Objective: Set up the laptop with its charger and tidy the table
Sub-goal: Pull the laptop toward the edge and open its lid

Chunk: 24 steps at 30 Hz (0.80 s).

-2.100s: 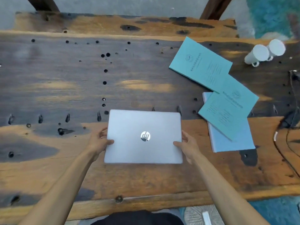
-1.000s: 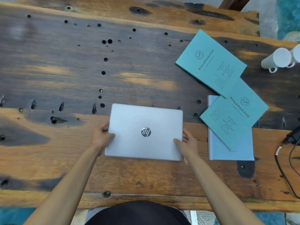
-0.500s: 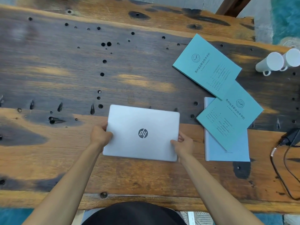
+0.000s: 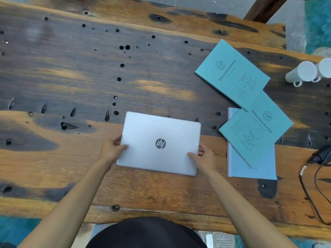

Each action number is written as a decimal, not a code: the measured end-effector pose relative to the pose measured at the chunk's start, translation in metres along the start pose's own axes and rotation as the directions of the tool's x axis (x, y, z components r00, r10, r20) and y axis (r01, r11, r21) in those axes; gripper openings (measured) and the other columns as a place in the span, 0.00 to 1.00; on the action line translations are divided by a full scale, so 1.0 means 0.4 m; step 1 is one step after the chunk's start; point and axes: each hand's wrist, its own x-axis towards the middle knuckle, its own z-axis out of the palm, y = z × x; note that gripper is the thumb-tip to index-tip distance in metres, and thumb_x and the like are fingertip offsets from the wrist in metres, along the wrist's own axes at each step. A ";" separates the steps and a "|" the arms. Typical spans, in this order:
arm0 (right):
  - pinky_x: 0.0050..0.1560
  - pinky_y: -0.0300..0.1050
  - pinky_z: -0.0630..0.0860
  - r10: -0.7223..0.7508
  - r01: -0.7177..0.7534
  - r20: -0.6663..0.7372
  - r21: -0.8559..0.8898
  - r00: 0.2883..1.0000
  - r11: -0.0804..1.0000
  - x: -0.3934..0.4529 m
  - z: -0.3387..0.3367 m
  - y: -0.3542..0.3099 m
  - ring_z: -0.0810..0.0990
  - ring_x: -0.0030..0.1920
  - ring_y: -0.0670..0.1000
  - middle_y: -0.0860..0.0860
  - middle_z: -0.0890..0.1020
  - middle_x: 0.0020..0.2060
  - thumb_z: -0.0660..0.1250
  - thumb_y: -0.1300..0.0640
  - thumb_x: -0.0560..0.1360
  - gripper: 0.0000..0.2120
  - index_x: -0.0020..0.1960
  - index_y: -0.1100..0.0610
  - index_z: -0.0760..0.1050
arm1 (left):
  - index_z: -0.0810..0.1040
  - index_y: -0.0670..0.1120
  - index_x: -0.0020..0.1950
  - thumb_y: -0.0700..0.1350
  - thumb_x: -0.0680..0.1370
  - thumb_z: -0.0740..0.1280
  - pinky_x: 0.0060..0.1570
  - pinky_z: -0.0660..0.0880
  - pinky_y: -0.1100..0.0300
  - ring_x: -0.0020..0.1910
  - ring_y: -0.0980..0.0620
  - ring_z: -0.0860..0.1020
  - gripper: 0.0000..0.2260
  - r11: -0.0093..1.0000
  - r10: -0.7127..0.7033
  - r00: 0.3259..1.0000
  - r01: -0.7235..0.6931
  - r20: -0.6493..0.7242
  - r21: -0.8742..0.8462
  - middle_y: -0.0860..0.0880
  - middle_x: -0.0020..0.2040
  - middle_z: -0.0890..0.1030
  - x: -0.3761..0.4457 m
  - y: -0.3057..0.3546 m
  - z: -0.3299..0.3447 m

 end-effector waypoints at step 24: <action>0.76 0.69 0.57 -0.460 0.770 0.664 -0.633 0.589 0.072 -0.031 0.187 -0.040 0.49 0.83 0.61 0.46 0.51 0.84 0.62 0.25 0.70 0.46 0.82 0.35 0.45 | 0.63 0.47 0.79 0.41 0.70 0.76 0.70 0.69 0.57 0.72 0.58 0.71 0.40 0.919 0.118 0.982 -0.052 0.146 -0.392 0.54 0.75 0.72 -0.153 -0.232 -0.041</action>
